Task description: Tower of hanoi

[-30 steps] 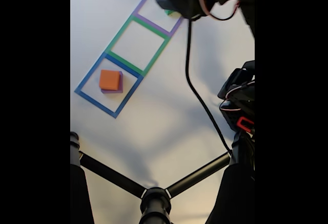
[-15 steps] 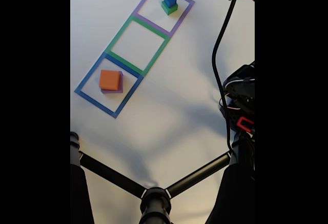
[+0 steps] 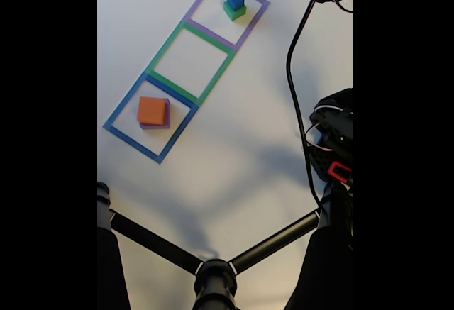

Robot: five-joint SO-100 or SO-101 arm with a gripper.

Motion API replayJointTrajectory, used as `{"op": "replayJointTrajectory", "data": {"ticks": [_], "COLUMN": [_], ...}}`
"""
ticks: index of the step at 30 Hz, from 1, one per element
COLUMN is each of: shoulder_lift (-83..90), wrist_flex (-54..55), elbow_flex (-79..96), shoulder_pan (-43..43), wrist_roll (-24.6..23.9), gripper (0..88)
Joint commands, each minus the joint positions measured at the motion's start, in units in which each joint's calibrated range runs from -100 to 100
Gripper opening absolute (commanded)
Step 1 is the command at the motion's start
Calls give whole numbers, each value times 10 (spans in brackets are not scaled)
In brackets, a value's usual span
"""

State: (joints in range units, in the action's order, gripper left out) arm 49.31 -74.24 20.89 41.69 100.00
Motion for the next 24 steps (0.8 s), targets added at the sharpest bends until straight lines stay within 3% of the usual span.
{"op": "replayJointTrajectory", "data": {"ticks": [1, 7, 16, 24], "shoulder_lift": [55, 55, -32, -64], "wrist_flex": [160, 356, 625, 772], "elbow_flex": [139, 287, 430, 524], "shoulder_pan": [4, 3, -5, 5], "wrist_roll": [0, 0, 0, 0], "gripper": [352, 414, 417, 418]}}
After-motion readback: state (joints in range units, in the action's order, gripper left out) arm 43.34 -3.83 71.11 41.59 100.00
